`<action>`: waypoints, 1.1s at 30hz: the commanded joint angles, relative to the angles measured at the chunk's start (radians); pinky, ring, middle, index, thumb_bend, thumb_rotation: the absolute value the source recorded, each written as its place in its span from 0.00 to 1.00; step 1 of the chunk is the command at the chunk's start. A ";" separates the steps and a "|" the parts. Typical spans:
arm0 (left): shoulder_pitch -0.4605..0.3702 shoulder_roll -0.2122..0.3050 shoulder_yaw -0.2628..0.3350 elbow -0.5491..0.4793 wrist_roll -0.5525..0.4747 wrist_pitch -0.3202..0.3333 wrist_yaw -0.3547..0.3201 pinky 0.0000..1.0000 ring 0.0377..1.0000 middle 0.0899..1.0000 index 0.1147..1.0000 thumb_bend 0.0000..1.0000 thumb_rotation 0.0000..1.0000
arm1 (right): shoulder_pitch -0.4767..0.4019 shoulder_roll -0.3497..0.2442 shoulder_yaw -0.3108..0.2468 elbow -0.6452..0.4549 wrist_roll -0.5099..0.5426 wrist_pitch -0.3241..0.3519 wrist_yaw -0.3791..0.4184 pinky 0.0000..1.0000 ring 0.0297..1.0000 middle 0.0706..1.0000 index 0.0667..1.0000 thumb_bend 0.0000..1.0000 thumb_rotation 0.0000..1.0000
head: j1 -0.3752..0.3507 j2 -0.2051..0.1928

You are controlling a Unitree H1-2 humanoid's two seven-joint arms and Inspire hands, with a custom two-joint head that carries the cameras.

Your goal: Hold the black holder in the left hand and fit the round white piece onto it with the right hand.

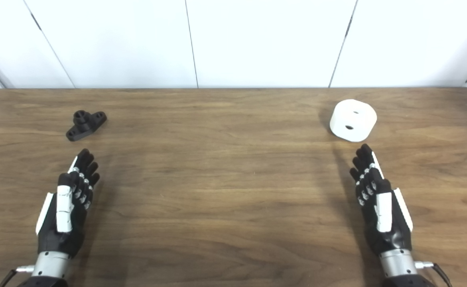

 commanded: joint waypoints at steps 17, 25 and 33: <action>0.000 -0.041 -0.039 0.023 0.051 -0.082 0.025 1.00 0.98 0.97 0.98 0.62 0.94 | -0.012 -0.051 -0.012 0.085 0.050 -0.095 0.056 1.00 1.00 1.00 1.00 0.71 1.00 | 0.129 -0.086; 0.008 -0.054 -0.067 0.021 0.069 -0.075 0.052 1.00 1.00 0.98 0.98 0.64 0.93 | -0.008 -0.065 -0.020 0.100 0.053 -0.097 0.065 1.00 1.00 1.00 1.00 0.76 1.00 | 0.163 -0.101; 0.008 -0.050 -0.086 0.028 0.094 -0.075 0.071 1.00 1.00 0.98 0.99 0.66 0.94 | -0.016 -0.071 -0.019 0.127 0.068 -0.125 0.086 1.00 1.00 1.00 1.00 0.78 1.00 | 0.163 -0.114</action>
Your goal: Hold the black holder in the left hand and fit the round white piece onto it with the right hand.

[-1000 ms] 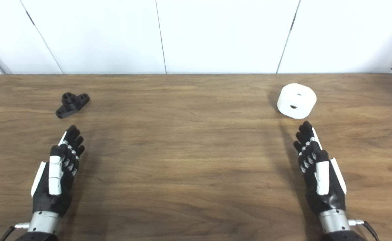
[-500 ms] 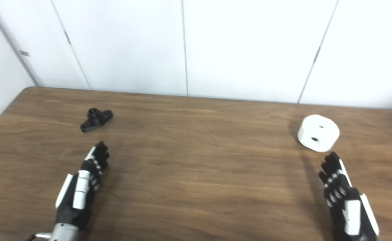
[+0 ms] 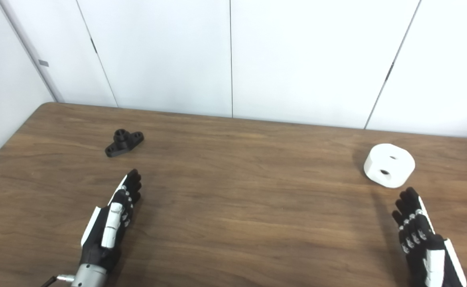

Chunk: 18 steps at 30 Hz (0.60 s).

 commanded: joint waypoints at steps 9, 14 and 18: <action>-0.011 0.010 -0.004 0.037 0.103 -0.095 0.017 0.99 1.00 0.99 1.00 0.58 0.71 | -0.009 0.016 0.007 0.085 -0.003 -0.060 0.013 1.00 1.00 1.00 1.00 0.76 1.00 | -0.011 -0.026; -0.037 0.058 0.028 -0.062 0.235 -0.020 0.035 0.96 0.97 0.97 1.00 0.57 0.56 | -0.016 0.024 0.009 0.091 0.001 -0.052 0.012 1.00 1.00 1.00 1.00 0.74 1.00 | -0.012 -0.029; -0.092 0.094 0.079 -0.121 0.306 0.047 0.048 0.92 0.95 0.95 0.99 0.63 0.42 | -0.017 0.025 0.013 0.089 -0.004 -0.048 0.012 1.00 1.00 1.00 1.00 0.73 1.00 | -0.013 -0.025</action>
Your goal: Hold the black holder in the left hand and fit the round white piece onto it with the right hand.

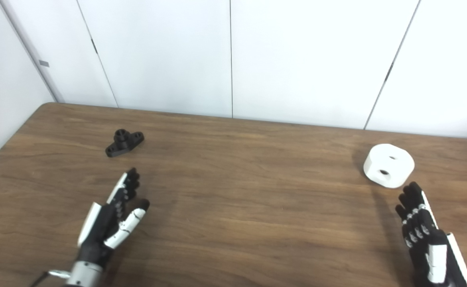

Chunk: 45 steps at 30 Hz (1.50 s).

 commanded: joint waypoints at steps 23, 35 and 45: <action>-0.324 0.249 0.081 0.134 0.352 0.135 0.109 1.00 0.99 0.95 0.92 0.81 0.38 | 0.029 0.040 0.012 0.022 0.013 0.006 -0.012 1.00 1.00 1.00 1.00 0.72 1.00 | -0.019 0.026; -0.438 0.340 -0.007 0.363 0.506 0.158 0.155 1.00 0.97 0.92 0.82 0.87 0.48 | 0.041 0.040 0.013 0.001 0.012 0.021 -0.017 1.00 1.00 1.00 1.00 0.71 1.00 | -0.023 0.032; -0.495 0.325 -0.069 0.458 0.513 0.220 0.140 1.00 0.98 0.92 0.80 0.91 0.47 | 0.048 0.037 0.011 -0.008 0.007 0.022 -0.015 1.00 1.00 1.00 1.00 0.71 1.00 | -0.024 0.038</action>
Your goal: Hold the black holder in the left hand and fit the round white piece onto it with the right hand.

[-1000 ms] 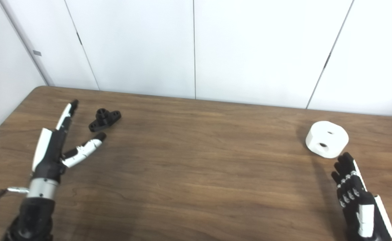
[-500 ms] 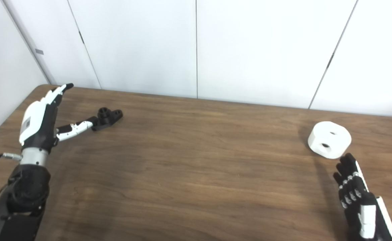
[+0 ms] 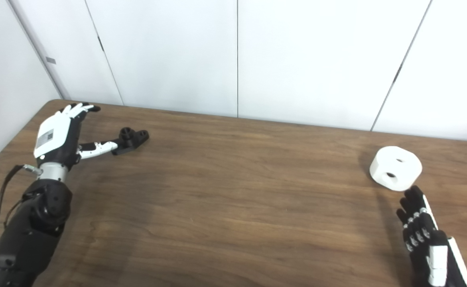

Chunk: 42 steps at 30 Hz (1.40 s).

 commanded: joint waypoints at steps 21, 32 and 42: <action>-0.106 0.023 -0.064 0.155 -0.027 0.021 0.007 1.00 0.97 0.91 0.76 0.94 0.43 | 0.043 0.027 0.010 0.006 0.013 -0.007 -0.003 1.00 1.00 1.00 1.00 0.72 0.99 | -0.005 0.008; -0.167 0.017 -0.090 0.234 -0.010 0.072 0.030 1.00 0.96 0.89 0.73 0.90 0.38 | 0.048 0.030 0.009 -0.002 0.035 -0.001 0.005 1.00 1.00 1.00 1.00 0.71 0.97 | -0.010 0.012; -0.196 0.022 -0.111 0.271 -0.020 0.086 0.031 1.00 0.96 0.88 0.70 0.88 0.39 | 0.053 0.035 0.012 -0.015 0.021 0.010 -0.005 1.00 1.00 0.99 1.00 0.69 0.98 | -0.014 0.013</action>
